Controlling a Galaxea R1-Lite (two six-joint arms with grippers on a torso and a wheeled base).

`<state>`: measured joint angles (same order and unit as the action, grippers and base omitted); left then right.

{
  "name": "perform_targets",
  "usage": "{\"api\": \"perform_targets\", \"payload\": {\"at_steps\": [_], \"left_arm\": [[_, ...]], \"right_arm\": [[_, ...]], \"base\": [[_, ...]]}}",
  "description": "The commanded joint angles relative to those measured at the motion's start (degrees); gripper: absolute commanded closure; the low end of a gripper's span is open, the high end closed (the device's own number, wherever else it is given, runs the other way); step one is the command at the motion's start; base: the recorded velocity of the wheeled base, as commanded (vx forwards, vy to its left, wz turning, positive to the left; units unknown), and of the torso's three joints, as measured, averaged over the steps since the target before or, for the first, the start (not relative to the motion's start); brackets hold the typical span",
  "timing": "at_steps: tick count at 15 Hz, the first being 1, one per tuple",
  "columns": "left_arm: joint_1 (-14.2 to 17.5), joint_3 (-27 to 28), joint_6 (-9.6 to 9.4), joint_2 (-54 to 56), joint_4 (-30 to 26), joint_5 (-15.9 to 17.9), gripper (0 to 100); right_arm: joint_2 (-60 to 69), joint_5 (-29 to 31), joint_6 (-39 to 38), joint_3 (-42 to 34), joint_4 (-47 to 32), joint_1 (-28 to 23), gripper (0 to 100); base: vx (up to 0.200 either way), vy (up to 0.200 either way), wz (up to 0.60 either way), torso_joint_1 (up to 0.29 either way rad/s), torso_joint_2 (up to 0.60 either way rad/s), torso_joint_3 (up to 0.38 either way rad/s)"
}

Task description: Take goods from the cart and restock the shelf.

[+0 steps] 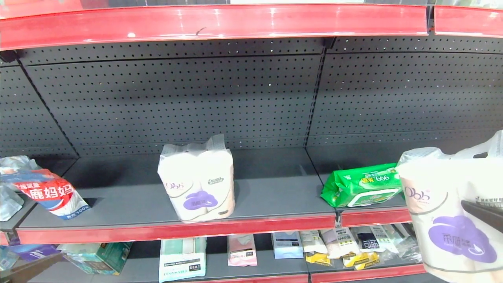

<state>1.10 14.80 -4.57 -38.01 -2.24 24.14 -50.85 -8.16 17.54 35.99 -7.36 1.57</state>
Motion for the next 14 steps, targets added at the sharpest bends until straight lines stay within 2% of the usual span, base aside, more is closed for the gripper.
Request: {"api": "perform_targets", "payload": {"at_steps": [1,4,5,6,7,8,9,10,11,12,13,14], "left_arm": [[-0.66,0.58,-0.53,11.38,-4.35,-3.04,0],[-0.57,0.41,-0.61,12.26,-5.40,-12.36,0],[-0.57,0.14,-0.79,11.99,-5.40,-17.99,0],[-0.57,0.14,-1.93,12.17,-5.49,-22.12,0],[-0.83,0.14,-4.04,12.79,-5.49,-22.73,0],[-3.47,0.14,-6.24,14.28,-5.58,-18.25,0],[-9.18,0.23,-7.29,16.65,-5.93,-9.64,0],[-14.63,0.49,-7.65,17.71,-8.04,-7.61,0],[-15.95,0.49,-7.65,17.44,-10.06,-10.51,0],[-13.93,0.05,-7.38,16.48,-10.68,-20.01,0],[-11.38,-1.00,-6.59,16.04,-10.15,-31.70,0],[-11.20,-1.97,-5.36,17.80,-9.27,-34.24,0]], "right_arm": [[-0.74,-0.02,0.04,0.49,0.07,0.10,100],[-1.62,-0.02,0.04,1.37,0.07,0.10,100],[-1.71,-0.02,0.04,1.45,0.07,0.10,100],[-1.80,-0.02,0.04,1.45,0.16,0.01,100],[-1.80,-0.02,0.04,1.45,0.16,0.01,100],[-1.80,-0.02,-0.05,1.45,0.16,0.01,100],[-1.89,-0.02,-0.05,1.45,0.16,0.01,100],[-1.98,-0.02,-0.05,1.37,0.16,0.01,100],[-2.15,-0.02,-0.05,1.37,0.16,0.01,100],[-2.41,-0.02,-0.05,1.45,0.24,0.01,100],[-2.41,-0.02,-0.05,1.54,0.24,0.01,100],[-2.50,-0.02,-0.05,1.54,0.33,0.01,100]], "base": [[0.000,0.000,0.00,0.000,0.00,0.000],[0.000,0.000,0.00,0.000,0.00,0.000],[0.000,0.000,0.00,0.000,0.00,0.000],[0.000,0.000,0.00,0.000,0.00,0.000],[0.000,0.000,0.00,0.000,0.00,0.000],[0.000,0.000,0.00,0.000,0.00,0.000],[0.000,0.000,0.00,0.000,0.00,0.000],[0.000,0.000,0.00,0.000,0.00,0.000],[0.000,0.000,0.00,0.000,0.00,0.000],[0.000,0.000,0.00,0.000,0.00,0.000],[0.000,0.000,0.00,0.000,0.00,0.000],[0.000,0.000,0.00,0.000,0.00,0.000]]}}
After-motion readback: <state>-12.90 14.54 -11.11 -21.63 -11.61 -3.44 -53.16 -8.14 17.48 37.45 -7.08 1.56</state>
